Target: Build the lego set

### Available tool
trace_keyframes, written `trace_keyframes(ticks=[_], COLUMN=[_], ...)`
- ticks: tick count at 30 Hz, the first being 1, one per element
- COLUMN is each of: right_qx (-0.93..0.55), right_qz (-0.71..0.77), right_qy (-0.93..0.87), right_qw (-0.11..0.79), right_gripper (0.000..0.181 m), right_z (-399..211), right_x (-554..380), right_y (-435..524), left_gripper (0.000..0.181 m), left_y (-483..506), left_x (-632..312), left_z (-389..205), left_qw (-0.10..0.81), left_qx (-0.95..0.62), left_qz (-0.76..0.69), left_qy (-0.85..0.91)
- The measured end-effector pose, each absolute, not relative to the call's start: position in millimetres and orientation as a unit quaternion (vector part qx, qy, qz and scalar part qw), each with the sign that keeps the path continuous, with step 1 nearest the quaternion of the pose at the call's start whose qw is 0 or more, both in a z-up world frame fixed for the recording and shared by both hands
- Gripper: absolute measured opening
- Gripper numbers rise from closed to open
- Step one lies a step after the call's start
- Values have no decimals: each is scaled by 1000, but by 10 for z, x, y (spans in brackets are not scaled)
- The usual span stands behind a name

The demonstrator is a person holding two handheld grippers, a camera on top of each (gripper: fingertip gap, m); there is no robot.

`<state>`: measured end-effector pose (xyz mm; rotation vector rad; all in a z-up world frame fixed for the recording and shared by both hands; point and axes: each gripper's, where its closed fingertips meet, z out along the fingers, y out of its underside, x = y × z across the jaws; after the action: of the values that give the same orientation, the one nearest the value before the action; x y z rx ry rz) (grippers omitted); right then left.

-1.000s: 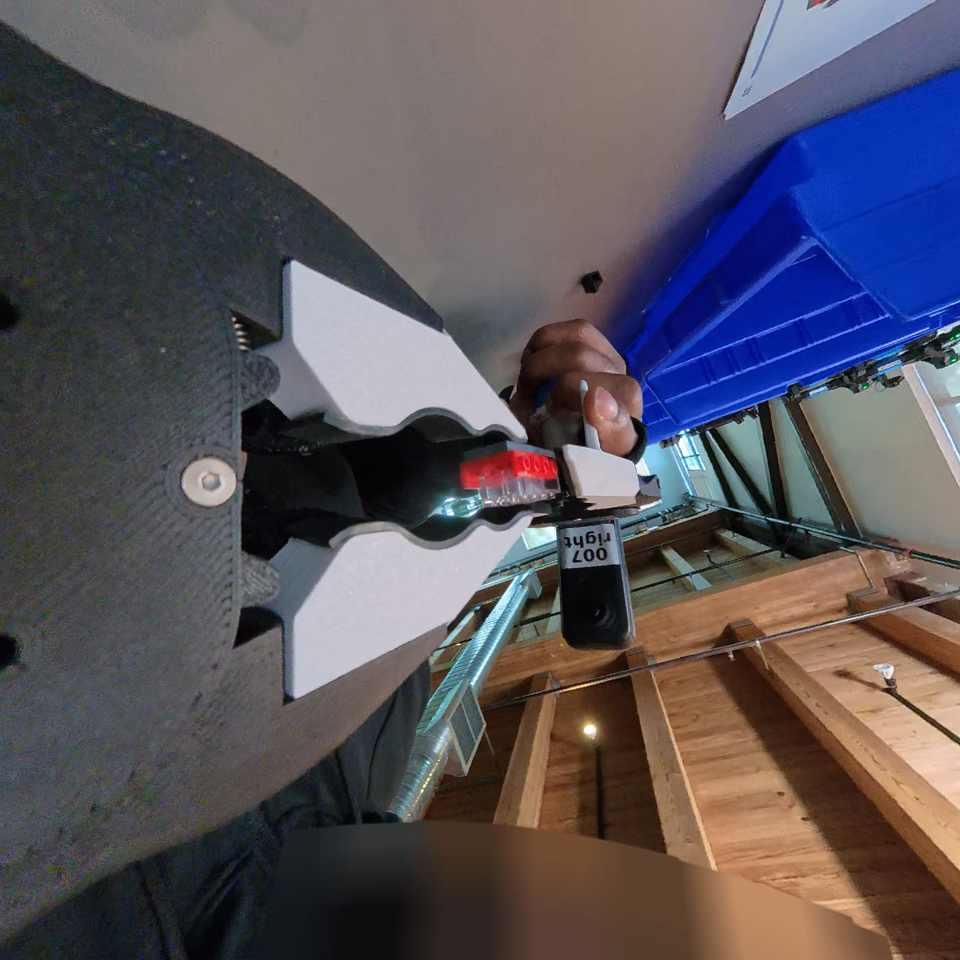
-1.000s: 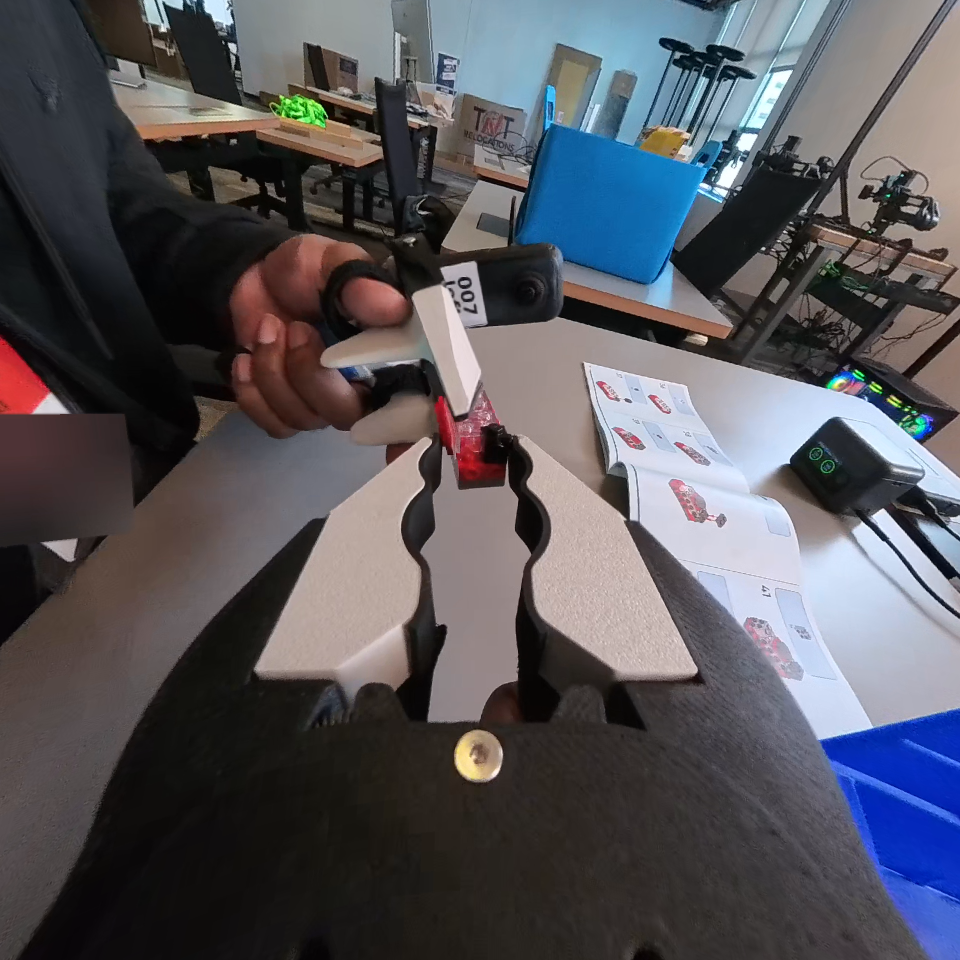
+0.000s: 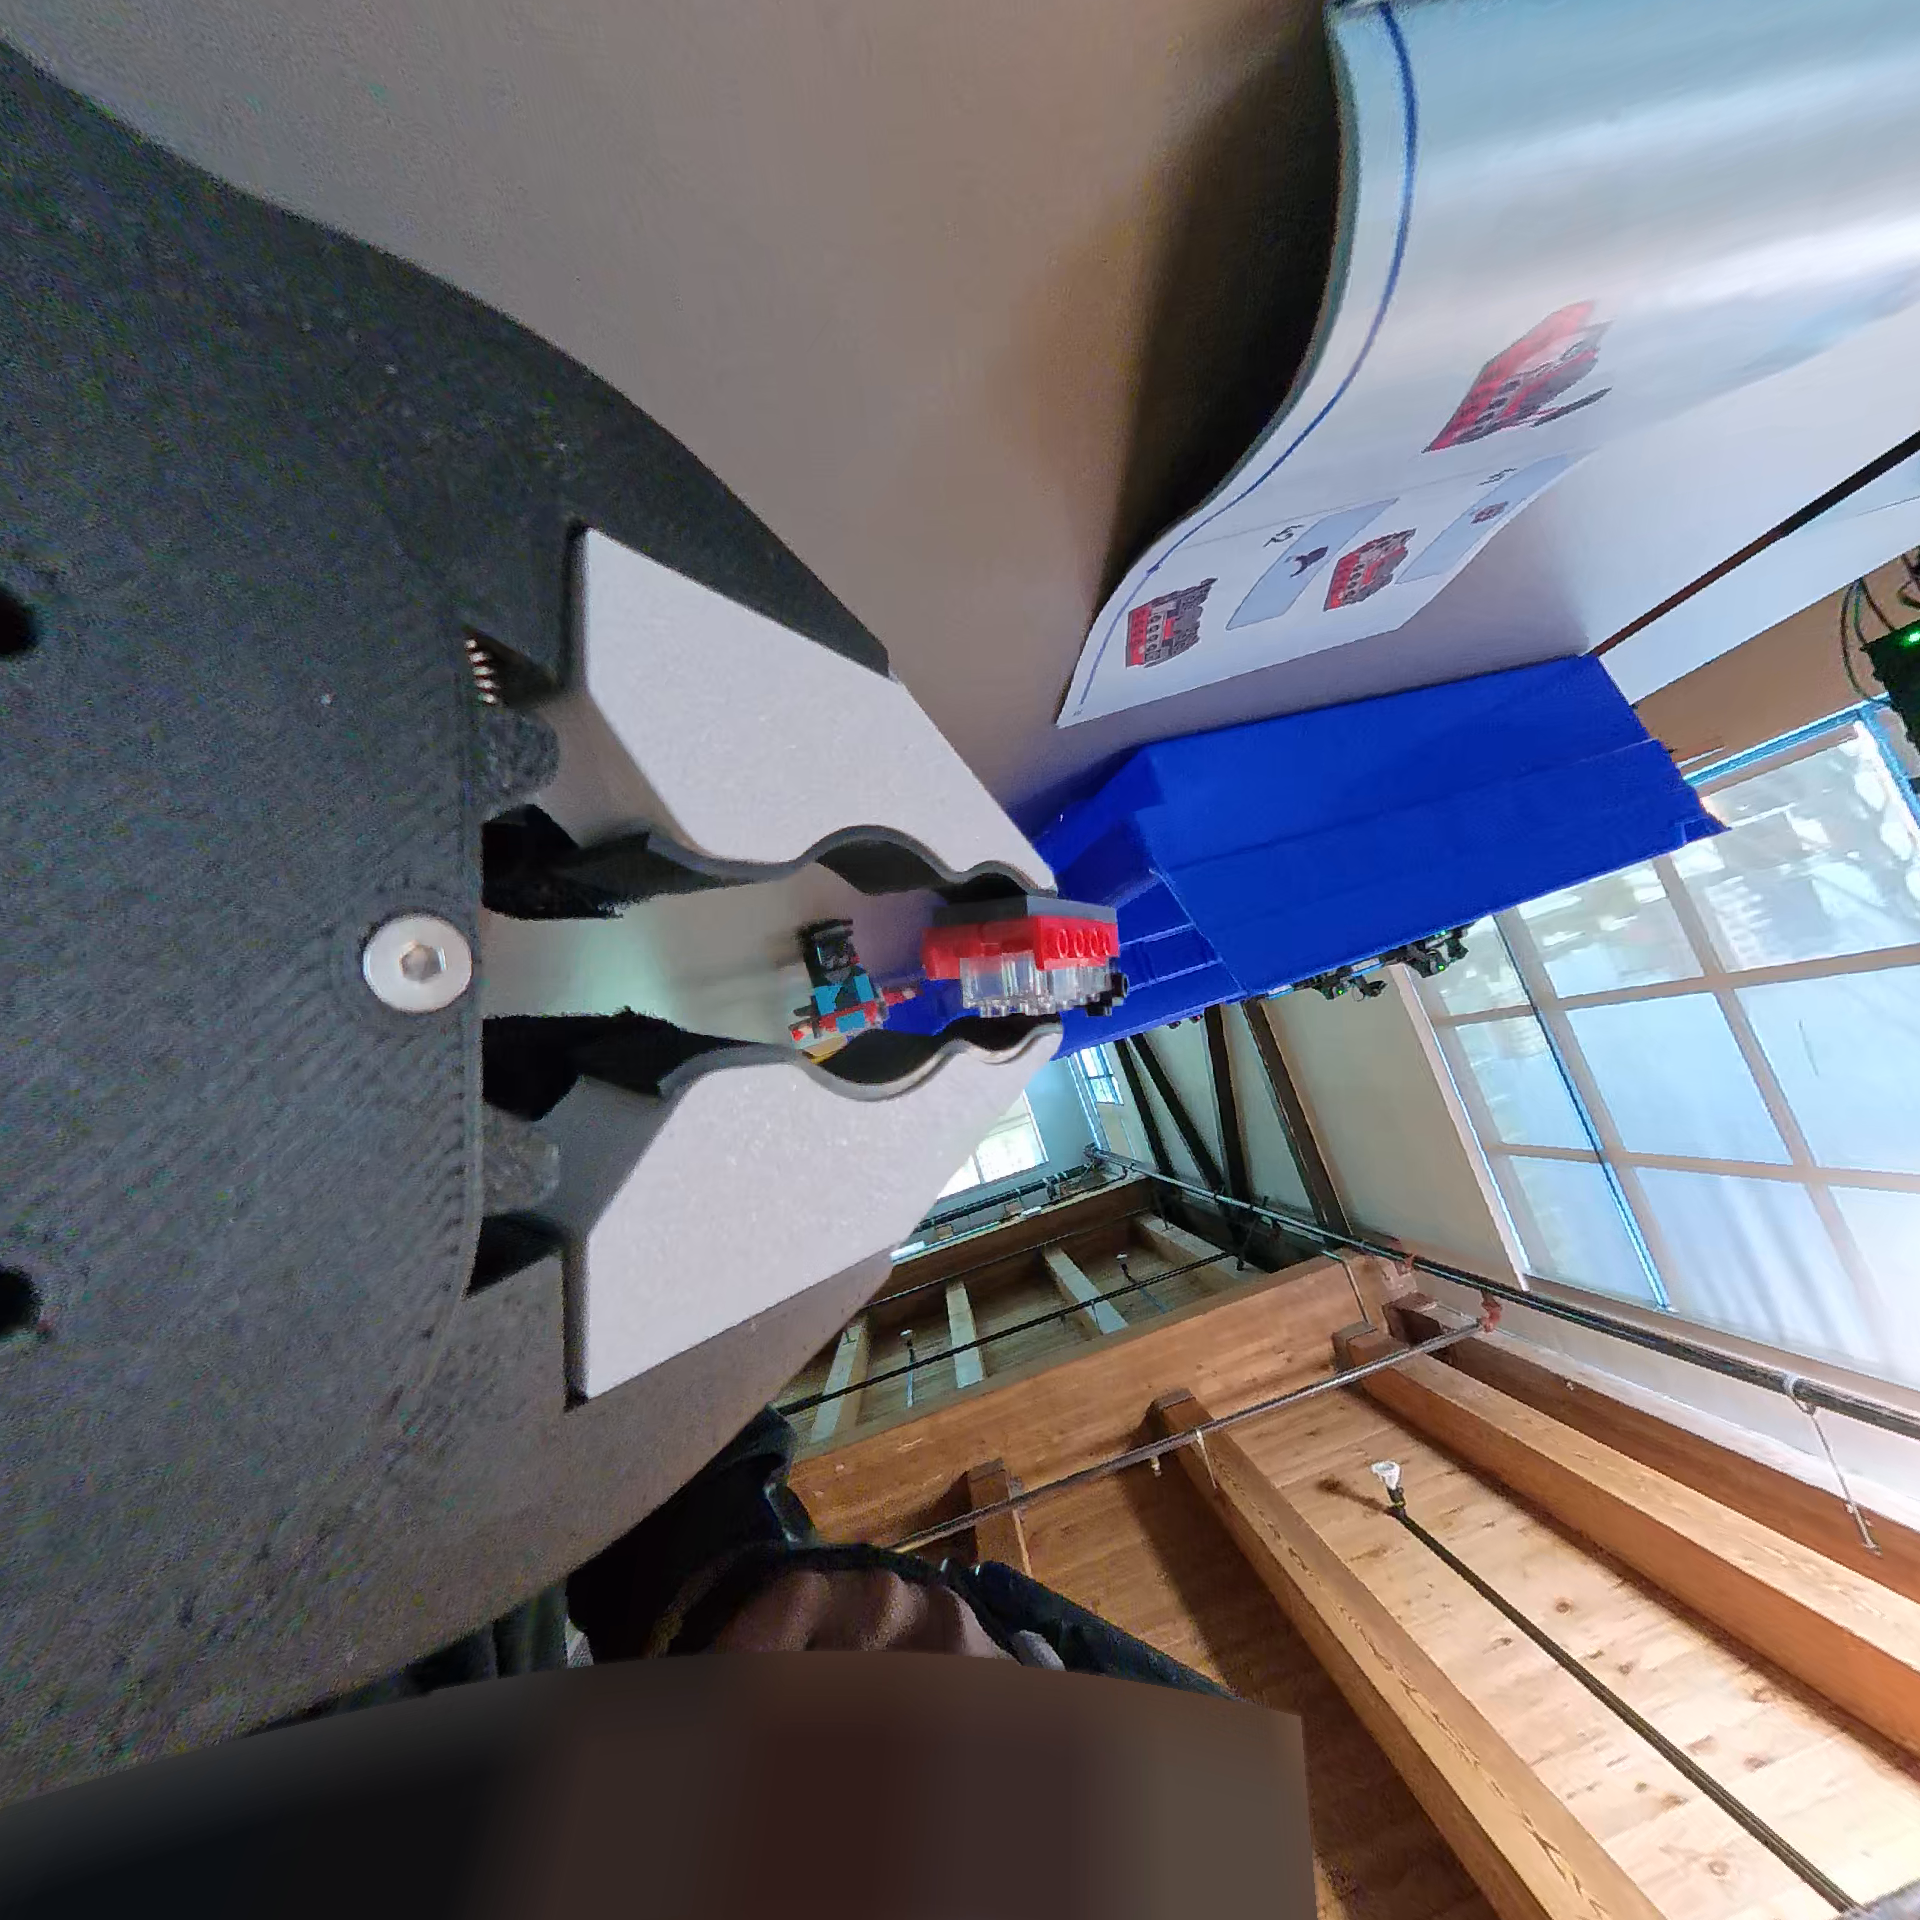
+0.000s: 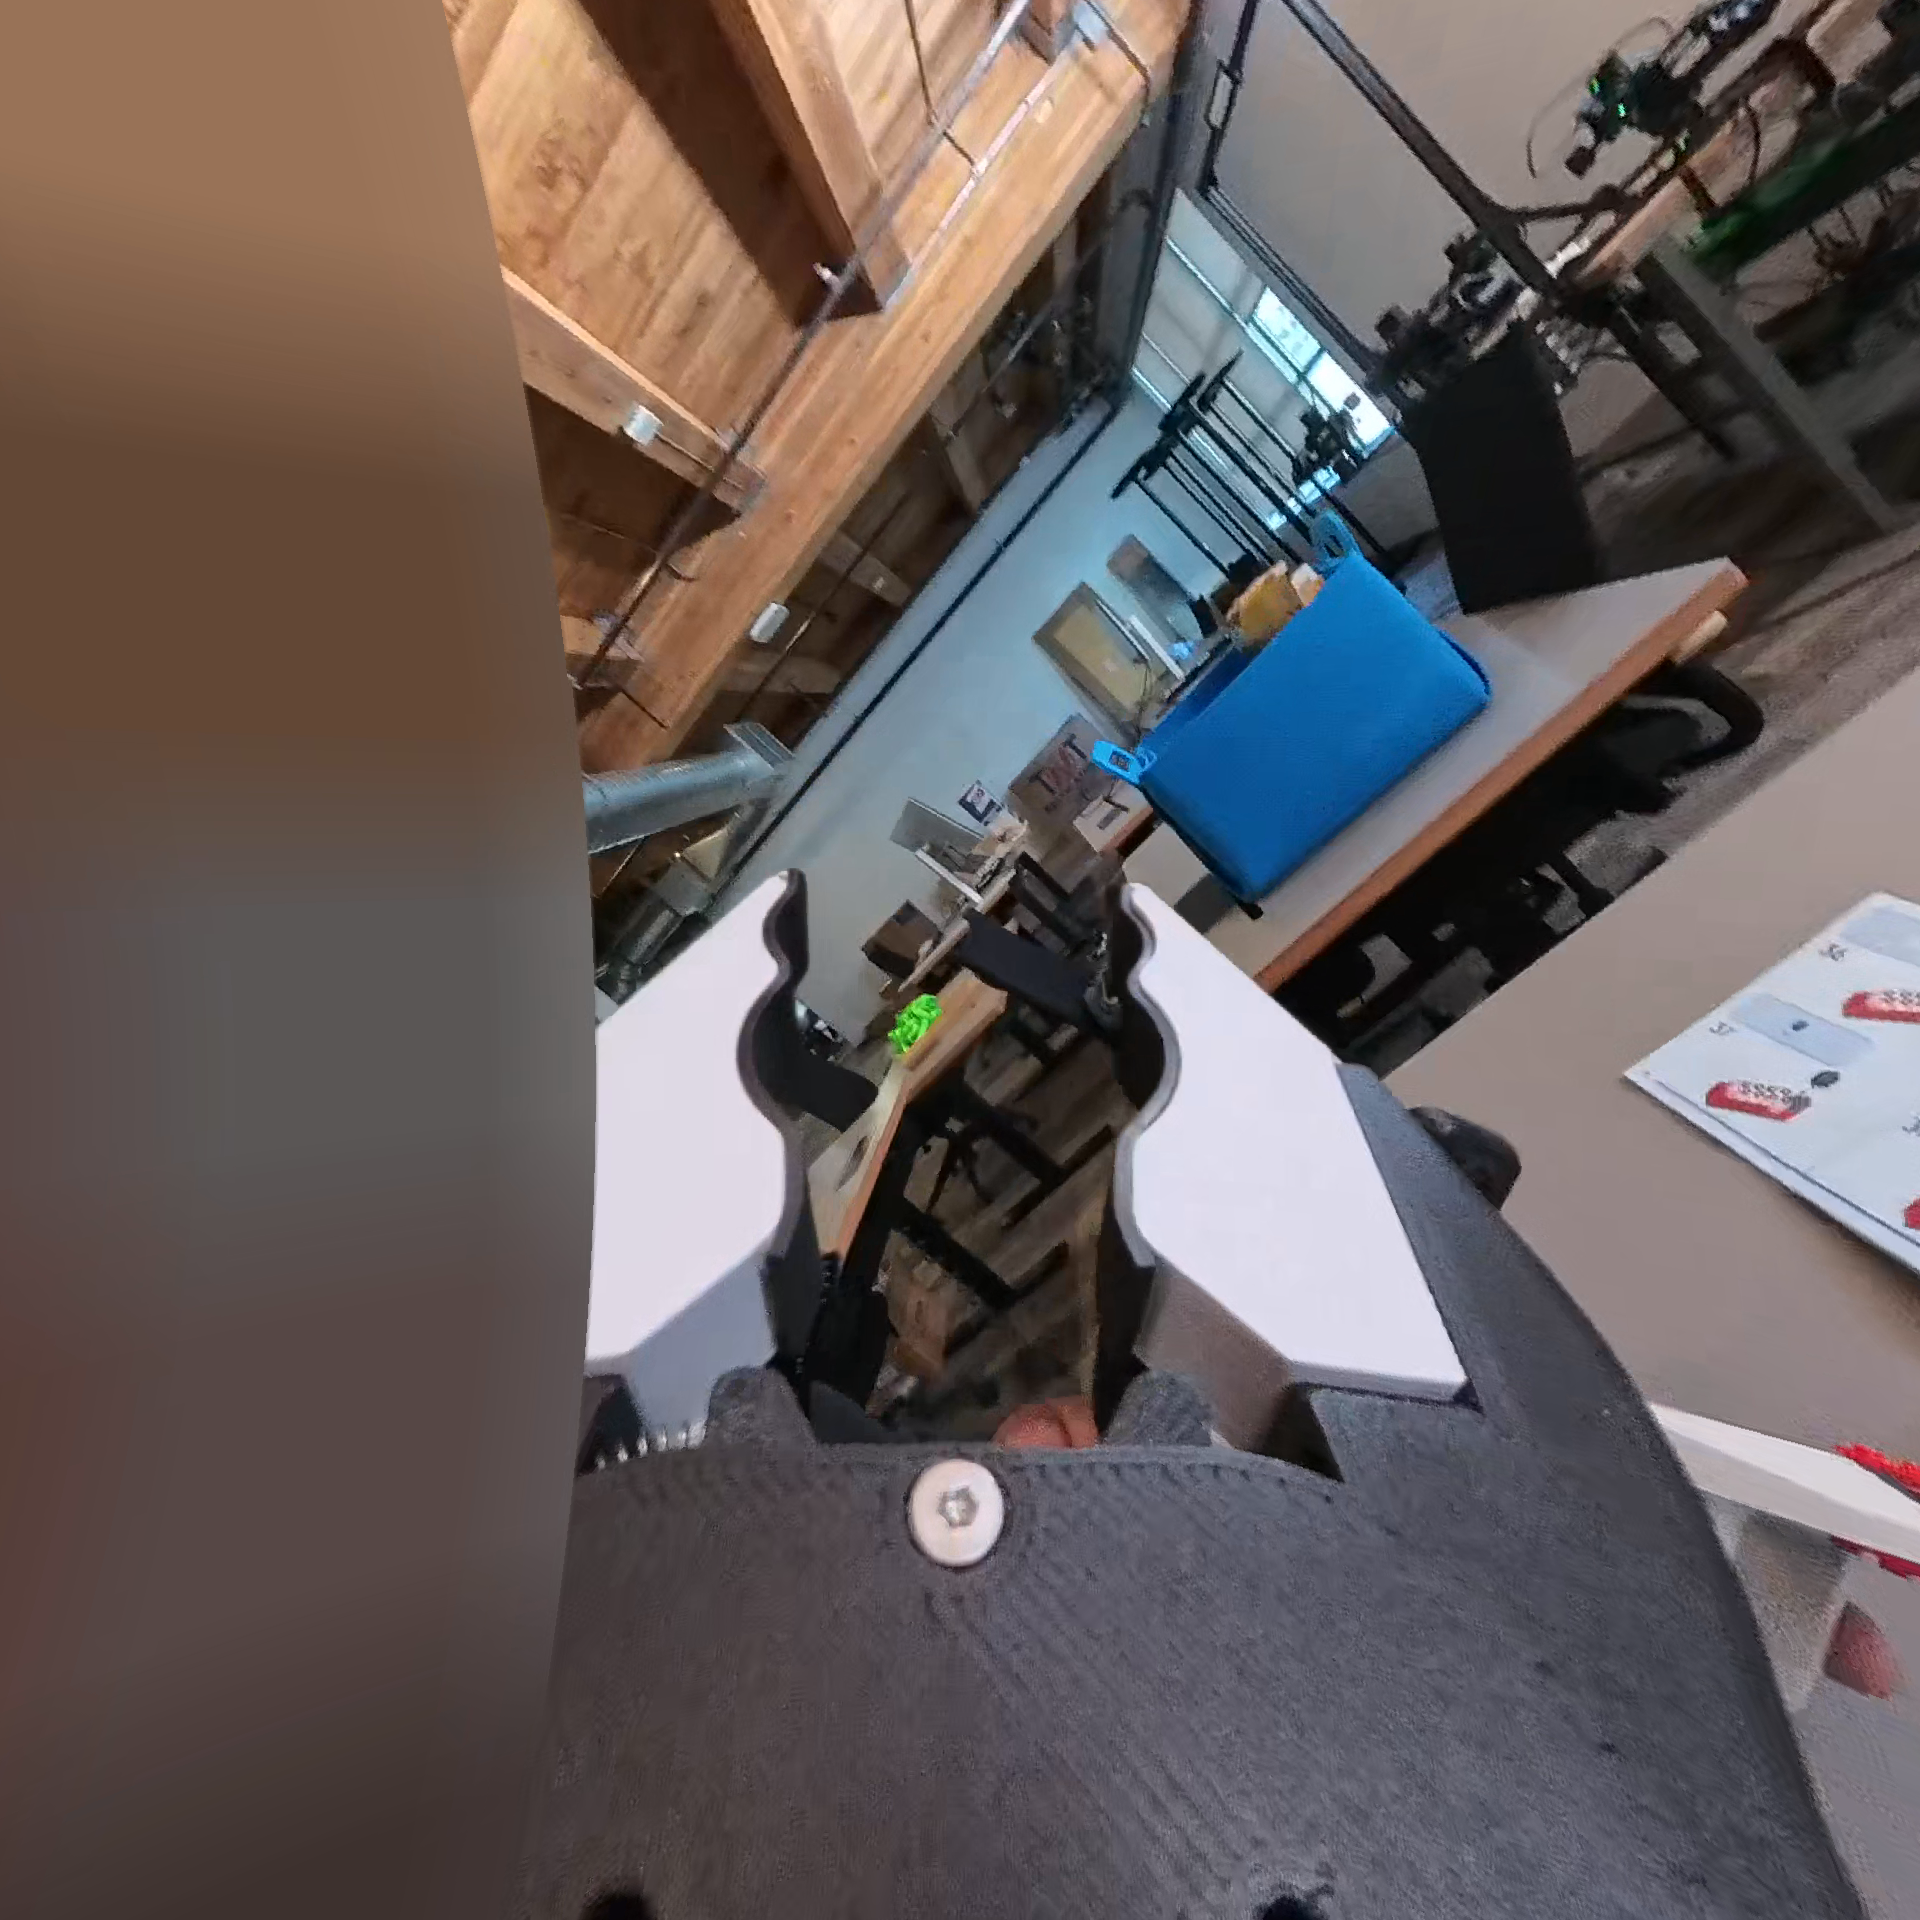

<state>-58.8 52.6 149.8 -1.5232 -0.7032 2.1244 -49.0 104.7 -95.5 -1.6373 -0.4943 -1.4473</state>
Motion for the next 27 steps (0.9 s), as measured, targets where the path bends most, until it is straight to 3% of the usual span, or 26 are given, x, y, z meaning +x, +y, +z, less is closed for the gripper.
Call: trace_keyframes(ticks=[4,8,12,18,27], right_qx=[-554,-593,-688,-815,-813], right_qz=[773,728,608,415,171], right_qy=[-230,-213,-204,-233,-434], right_qw=[207,269,340,331,347], right_gripper=[60,61,54,42,33], right_z=[1433,1049,103,-1243,-1684], right_x=[-461,-223,338,1155,1252], right_y=[551,868,1459,1609,1470], left_gripper=[21,21,20,20,20], left_y=[991,995,1025,1082,1082], left_x=[-525,-517,-529,-502,-403], left_z=[-914,-879,-976,-1094,-1084], left_qw=[447,449,435,421,434], left_qx=[-652,-661,-687,-688,-686], left_qz=[-578,-571,-552,-559,-561], left_qy=[-204,-189,-186,-191,-161])
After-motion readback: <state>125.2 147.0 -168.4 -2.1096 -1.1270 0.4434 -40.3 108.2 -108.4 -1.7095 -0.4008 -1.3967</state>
